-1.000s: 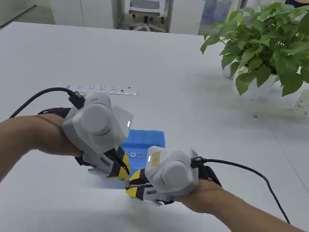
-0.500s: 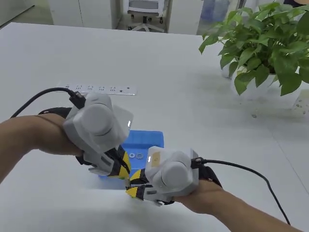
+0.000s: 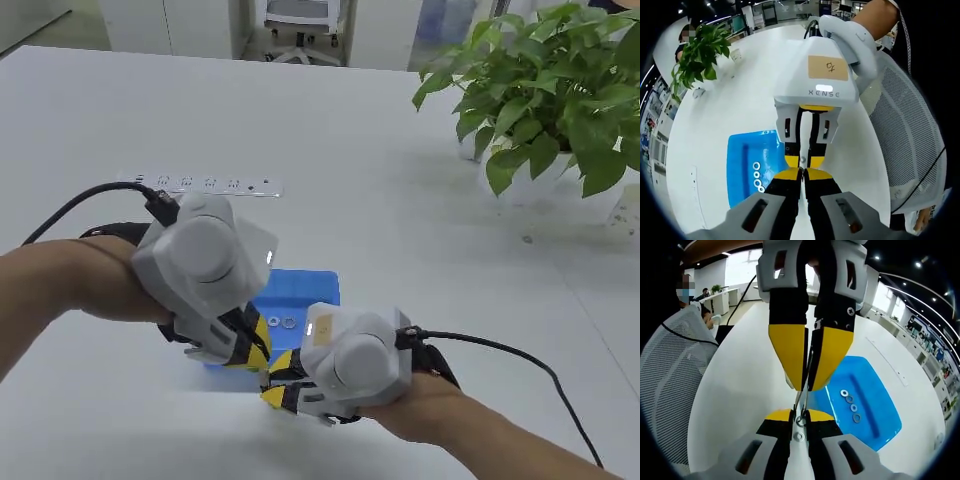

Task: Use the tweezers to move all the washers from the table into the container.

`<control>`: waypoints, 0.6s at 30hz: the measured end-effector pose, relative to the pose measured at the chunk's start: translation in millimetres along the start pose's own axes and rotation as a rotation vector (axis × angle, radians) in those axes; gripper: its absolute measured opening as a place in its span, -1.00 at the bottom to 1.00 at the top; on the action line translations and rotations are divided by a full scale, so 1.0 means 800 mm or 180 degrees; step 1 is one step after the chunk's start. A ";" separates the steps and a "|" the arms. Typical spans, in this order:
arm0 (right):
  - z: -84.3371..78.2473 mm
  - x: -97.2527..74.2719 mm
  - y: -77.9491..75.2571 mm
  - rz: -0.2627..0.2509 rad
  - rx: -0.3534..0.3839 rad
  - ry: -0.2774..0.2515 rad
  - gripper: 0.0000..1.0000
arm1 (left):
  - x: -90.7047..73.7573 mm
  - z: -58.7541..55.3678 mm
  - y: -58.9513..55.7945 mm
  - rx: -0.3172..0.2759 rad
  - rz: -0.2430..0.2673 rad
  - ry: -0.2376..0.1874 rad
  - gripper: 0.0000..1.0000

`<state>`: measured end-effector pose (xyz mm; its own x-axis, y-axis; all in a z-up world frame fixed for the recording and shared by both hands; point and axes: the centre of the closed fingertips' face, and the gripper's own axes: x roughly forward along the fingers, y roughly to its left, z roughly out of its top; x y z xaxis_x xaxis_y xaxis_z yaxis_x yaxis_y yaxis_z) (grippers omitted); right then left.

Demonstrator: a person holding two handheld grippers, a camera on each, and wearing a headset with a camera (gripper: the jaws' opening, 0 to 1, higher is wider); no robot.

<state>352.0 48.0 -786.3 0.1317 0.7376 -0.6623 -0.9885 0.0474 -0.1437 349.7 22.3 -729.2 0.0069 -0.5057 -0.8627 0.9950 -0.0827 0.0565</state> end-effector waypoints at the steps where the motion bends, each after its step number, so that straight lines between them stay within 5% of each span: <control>1: 0.000 0.000 0.000 -0.0006 0.0010 -0.0004 -0.77 | 0.000 0.000 0.000 -0.0006 -0.0001 0.0003 -0.87; 18: -0.002 -0.001 0.001 0.0012 0.0126 -0.0012 -0.81 | 0.000 0.002 -0.002 -0.0017 -0.0030 -0.0026 -0.87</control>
<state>351.2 46.4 -786.7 0.1278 0.7404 -0.6599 -0.9911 0.0713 -0.1120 348.2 20.6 -728.5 -0.0031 -0.5118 -0.8591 0.9955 -0.0829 0.0457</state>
